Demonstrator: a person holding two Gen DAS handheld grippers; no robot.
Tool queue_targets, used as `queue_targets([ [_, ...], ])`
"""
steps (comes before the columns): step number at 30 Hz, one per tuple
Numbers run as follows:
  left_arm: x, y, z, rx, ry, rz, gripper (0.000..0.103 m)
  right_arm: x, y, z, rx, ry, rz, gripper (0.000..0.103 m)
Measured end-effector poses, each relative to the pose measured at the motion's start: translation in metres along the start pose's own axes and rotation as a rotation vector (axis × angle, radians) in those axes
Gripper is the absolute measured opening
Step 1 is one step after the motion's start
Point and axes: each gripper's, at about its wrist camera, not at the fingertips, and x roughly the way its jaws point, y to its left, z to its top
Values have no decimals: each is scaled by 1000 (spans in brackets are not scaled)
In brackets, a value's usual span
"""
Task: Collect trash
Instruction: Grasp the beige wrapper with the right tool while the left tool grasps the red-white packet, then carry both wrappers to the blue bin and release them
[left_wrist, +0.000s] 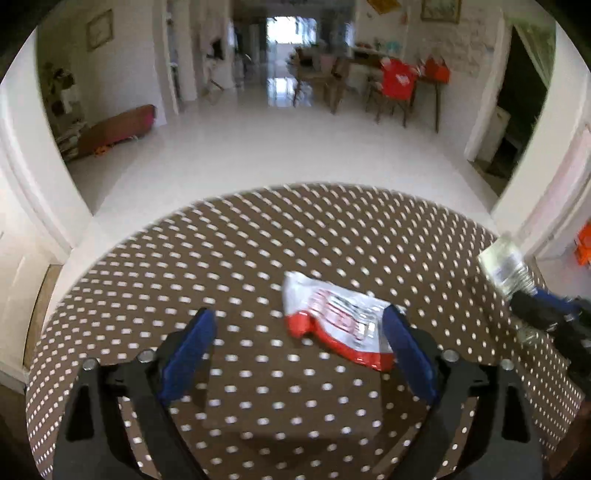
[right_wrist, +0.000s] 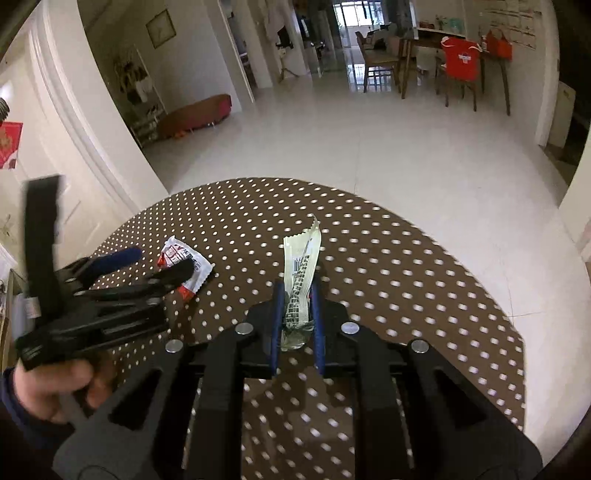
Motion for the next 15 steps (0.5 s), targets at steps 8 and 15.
queue_targets([
  [8,-41,-25,-19,36,-47,-154,14,-52,-20,-22,63,-63,-9,14],
  [15,-97,-49,-52,47,-125,-231,14,-110,-36,-58,108,-114,-40,14],
])
